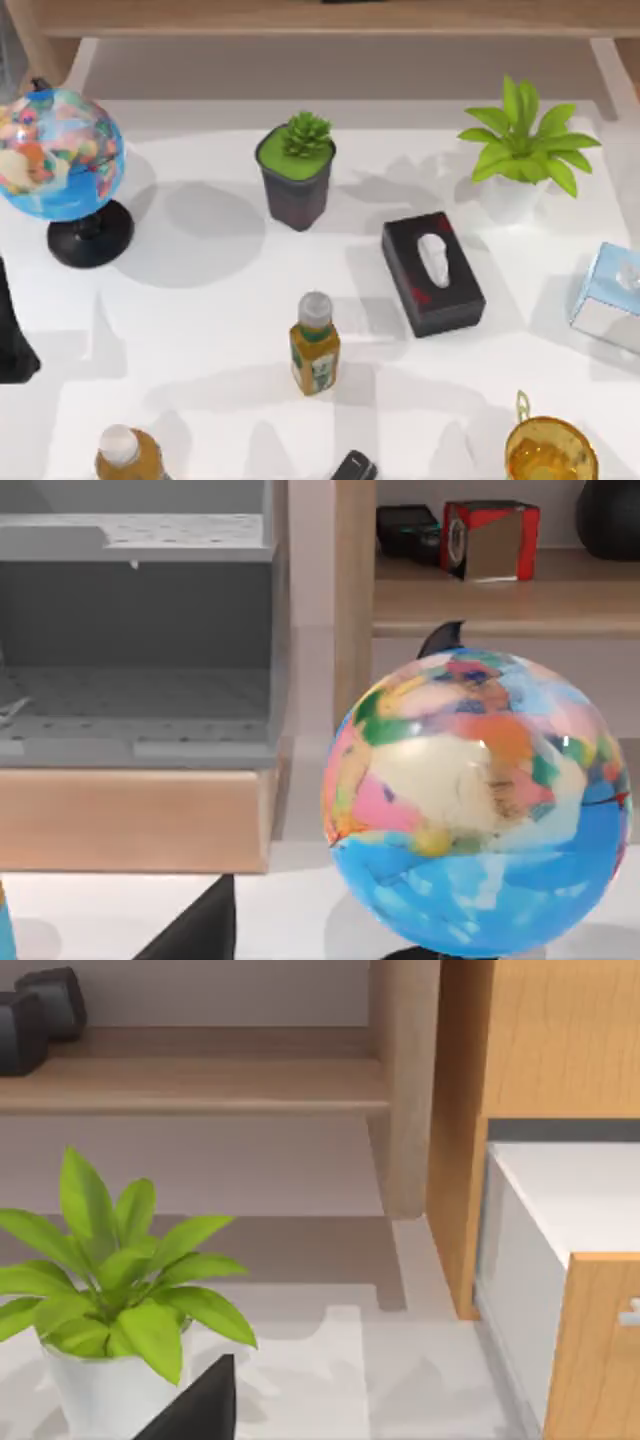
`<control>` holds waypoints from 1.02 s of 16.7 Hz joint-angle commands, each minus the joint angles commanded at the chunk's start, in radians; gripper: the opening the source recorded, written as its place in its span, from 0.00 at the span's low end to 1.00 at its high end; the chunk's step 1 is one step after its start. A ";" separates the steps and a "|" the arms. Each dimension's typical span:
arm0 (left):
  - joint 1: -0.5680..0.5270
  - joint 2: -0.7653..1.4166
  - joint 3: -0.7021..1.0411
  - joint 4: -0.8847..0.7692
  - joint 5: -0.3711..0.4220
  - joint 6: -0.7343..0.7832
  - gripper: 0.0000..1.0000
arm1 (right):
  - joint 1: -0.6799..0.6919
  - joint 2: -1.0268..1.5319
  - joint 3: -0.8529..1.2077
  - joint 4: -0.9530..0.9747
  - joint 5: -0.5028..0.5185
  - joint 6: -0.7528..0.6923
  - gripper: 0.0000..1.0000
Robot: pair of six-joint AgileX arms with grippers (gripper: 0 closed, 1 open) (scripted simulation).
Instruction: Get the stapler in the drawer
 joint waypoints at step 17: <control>0.000 0.000 0.000 0.000 0.000 0.000 1.00 | 0.776 0.943 0.896 -0.668 0.045 0.976 1.00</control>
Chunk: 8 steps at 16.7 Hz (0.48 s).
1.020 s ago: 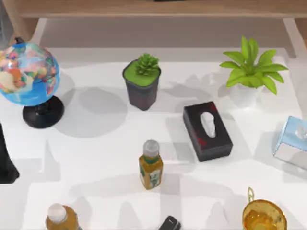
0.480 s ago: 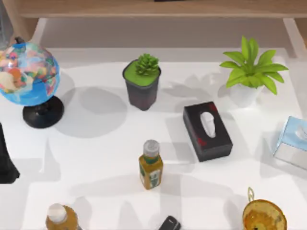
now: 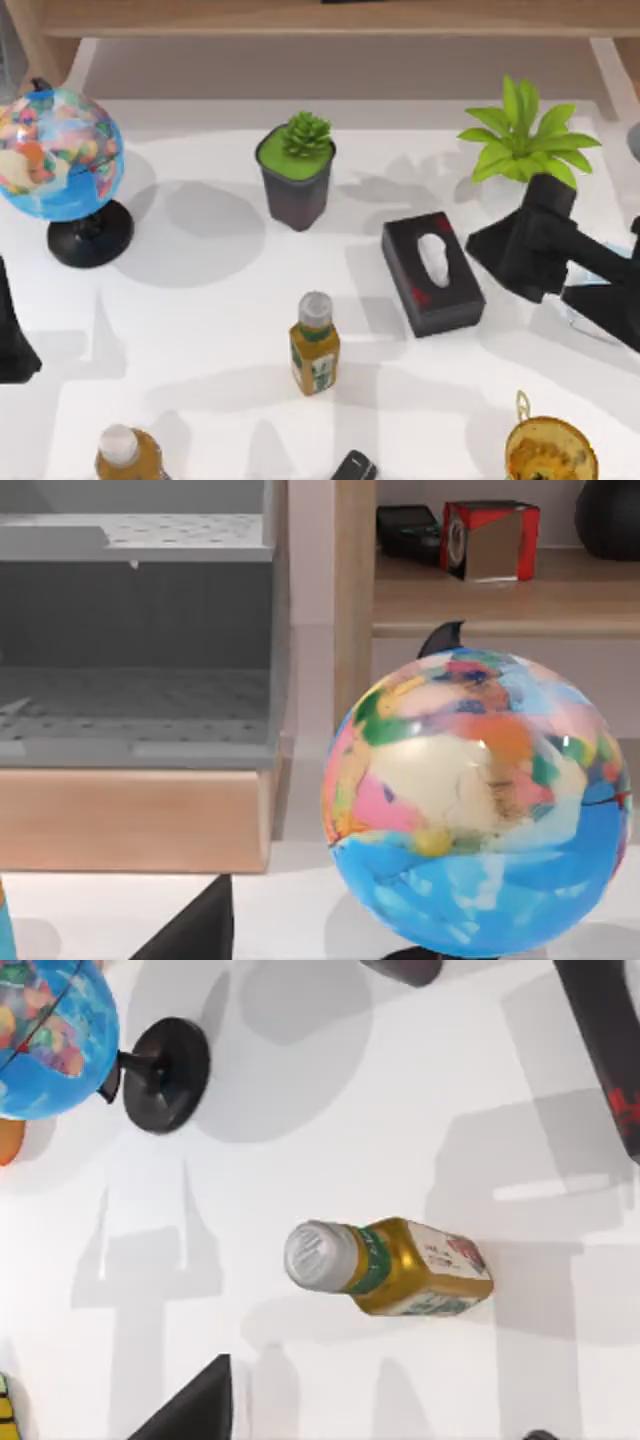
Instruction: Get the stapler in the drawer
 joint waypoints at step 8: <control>0.000 0.000 0.000 0.000 0.000 0.000 1.00 | 0.298 0.671 0.381 -0.278 -0.018 0.561 1.00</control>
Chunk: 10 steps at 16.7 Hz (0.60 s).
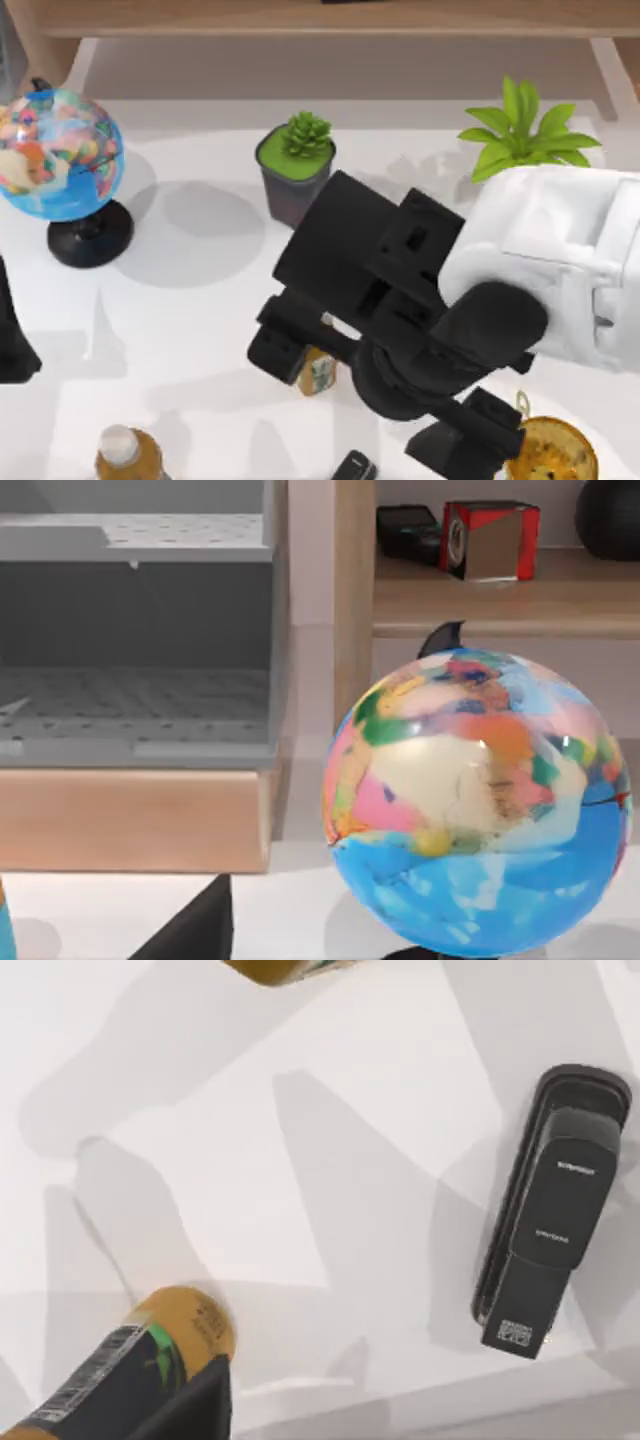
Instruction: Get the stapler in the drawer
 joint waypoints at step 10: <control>0.000 0.000 0.000 0.000 0.000 0.000 1.00 | 0.045 0.313 0.084 -0.056 -0.026 0.210 1.00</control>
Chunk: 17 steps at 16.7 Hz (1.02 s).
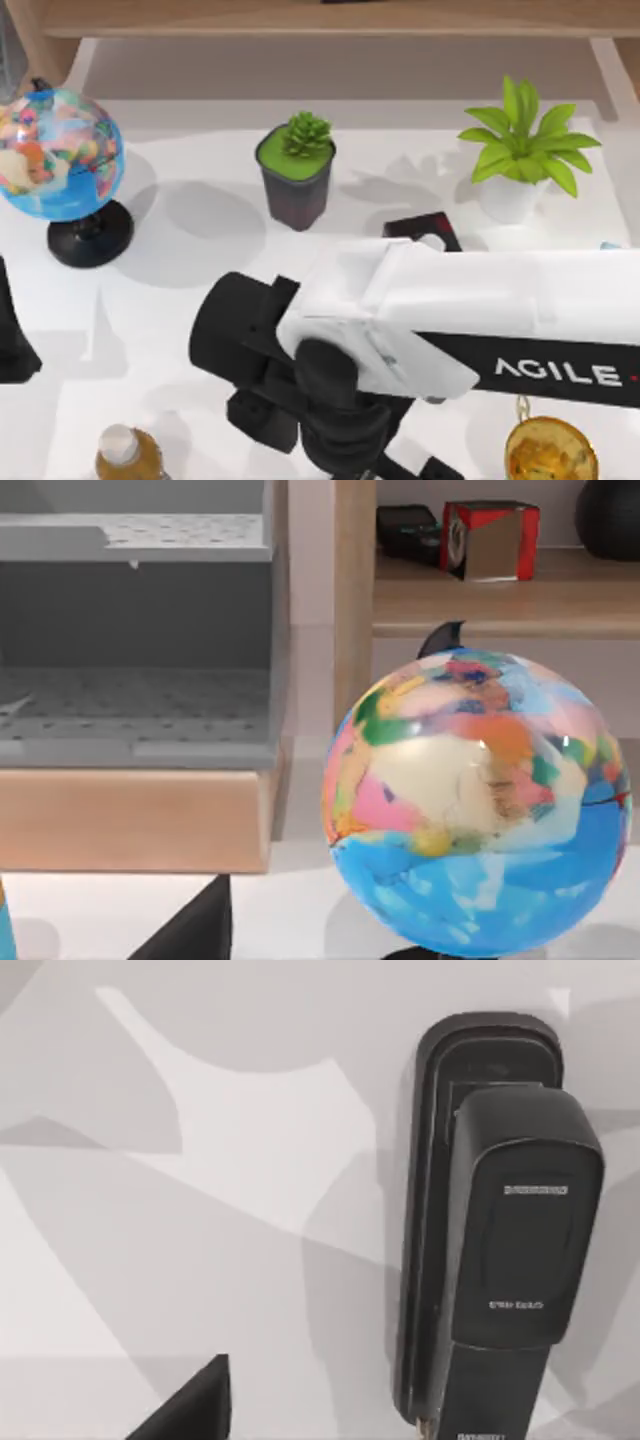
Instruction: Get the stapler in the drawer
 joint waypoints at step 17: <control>0.000 0.000 0.000 0.000 0.000 0.000 1.00 | 0.004 0.066 -0.109 0.171 0.000 0.005 1.00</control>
